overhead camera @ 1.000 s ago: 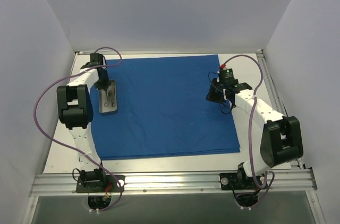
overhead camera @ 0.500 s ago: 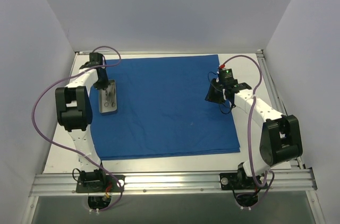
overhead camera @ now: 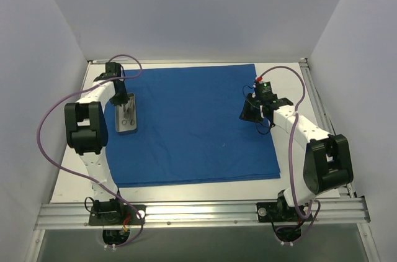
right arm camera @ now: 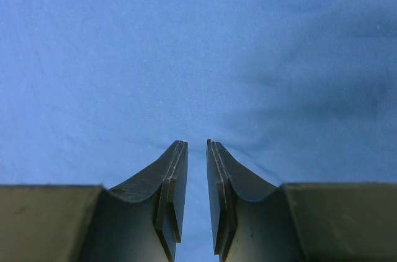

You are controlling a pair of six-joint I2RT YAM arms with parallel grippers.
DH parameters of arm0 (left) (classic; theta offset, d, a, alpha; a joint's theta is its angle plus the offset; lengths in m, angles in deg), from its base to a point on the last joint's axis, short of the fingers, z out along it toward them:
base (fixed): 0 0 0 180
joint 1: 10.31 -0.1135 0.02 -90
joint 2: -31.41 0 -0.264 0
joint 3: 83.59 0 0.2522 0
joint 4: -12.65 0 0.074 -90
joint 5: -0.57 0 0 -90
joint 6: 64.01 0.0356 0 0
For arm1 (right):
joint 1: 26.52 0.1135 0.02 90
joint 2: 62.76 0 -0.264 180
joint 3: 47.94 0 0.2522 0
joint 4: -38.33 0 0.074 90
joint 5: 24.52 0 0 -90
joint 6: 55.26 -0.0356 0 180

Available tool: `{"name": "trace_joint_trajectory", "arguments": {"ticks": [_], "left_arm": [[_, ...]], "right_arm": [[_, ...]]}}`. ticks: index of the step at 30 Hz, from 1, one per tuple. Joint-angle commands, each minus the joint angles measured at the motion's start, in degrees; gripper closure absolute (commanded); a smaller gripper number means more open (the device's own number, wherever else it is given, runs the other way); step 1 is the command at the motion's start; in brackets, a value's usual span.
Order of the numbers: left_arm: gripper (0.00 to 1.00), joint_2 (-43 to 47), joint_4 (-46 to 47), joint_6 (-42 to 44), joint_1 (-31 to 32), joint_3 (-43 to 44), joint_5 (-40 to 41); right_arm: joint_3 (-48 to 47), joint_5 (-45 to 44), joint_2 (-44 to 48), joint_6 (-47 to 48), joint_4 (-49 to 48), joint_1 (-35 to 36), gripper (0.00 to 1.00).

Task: Open and lay out the surgical kit
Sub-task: Pick up the medical item from the container.

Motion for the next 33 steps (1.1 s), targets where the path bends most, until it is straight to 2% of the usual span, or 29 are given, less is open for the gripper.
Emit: {"name": "trace_joint_trajectory", "arguments": {"ticks": [1,12,15,26,31,33], "left_arm": [[0.76,-2.24,0.92,-0.52,0.18,2.83,-0.66],[0.76,-4.88,0.3,-0.43,0.27,4.6,-1.19],[0.73,-4.35,0.56,-0.43,0.27,4.16,-1.63],[0.72,-4.08,0.66,-0.43,0.44,3.8,-1.01],[0.77,-5.31,0.56,-0.87,0.27,4.07,-1.98],[0.85,-6.02,0.3,-0.87,0.27,4.68,-2.24]], "right_arm": [[0.23,0.26,0.54,0.55,-0.13,0.24,0.79],[0.5,0.61,0.63,0.29,-0.22,0.33,0.79],[0.58,0.52,0.89,0.29,-0.31,0.42,0.79],[1.03,0.79,0.8,0.2,-0.75,0.51,0.79],[1.03,0.7,1.06,0.2,-0.66,0.51,0.79],[1.03,0.52,1.06,0.2,-0.66,0.59,0.79]]}}
